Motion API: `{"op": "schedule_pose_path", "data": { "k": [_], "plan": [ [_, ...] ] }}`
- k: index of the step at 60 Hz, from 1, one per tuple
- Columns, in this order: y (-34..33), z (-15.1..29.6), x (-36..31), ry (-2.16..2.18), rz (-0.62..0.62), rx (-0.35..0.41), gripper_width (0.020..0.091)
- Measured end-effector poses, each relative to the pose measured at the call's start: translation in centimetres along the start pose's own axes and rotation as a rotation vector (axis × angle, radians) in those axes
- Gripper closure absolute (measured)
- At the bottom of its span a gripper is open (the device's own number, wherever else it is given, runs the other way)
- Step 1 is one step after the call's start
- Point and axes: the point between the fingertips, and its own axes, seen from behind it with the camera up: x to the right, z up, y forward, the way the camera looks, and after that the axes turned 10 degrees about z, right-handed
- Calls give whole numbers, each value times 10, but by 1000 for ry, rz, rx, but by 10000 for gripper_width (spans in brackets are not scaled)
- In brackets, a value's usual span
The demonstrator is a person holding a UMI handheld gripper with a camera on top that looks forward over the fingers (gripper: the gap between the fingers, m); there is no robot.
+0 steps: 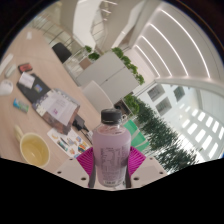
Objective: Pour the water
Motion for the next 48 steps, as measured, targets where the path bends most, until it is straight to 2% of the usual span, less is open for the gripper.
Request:
{"op": "schedule_pose_path", "data": {
  "k": [3, 6, 7, 10, 12, 14, 15, 20, 25, 27, 28, 31, 33, 37, 42, 48],
  "plan": [
    [8, -2, 2, 303, 118, 76, 668],
    [2, -10, -10, 558, 187, 169, 636],
    [-9, -2, -18, 639, 166, 213, 626],
    [6, -22, -22, 696, 247, 244, 580],
    [22, -44, -15, 712, 302, 227, 577],
    [1, -47, -51, 803, 267, 278, 576],
    [15, -55, -32, 780, 305, 240, 577],
    [21, -89, -51, 841, 349, 257, 577],
    [24, -109, -48, 832, 386, 207, 577],
    [34, -129, -76, 856, 378, 245, 577],
    [31, -125, -67, 846, 388, 217, 577],
    [35, -133, -82, 855, 403, 196, 575],
    [34, -129, -79, 859, 398, 231, 572],
    [33, -133, -83, 834, 426, 243, 573],
    [33, -131, -86, 809, 442, 250, 572],
    [33, -133, -86, 821, 454, 231, 529]
  ]
}}
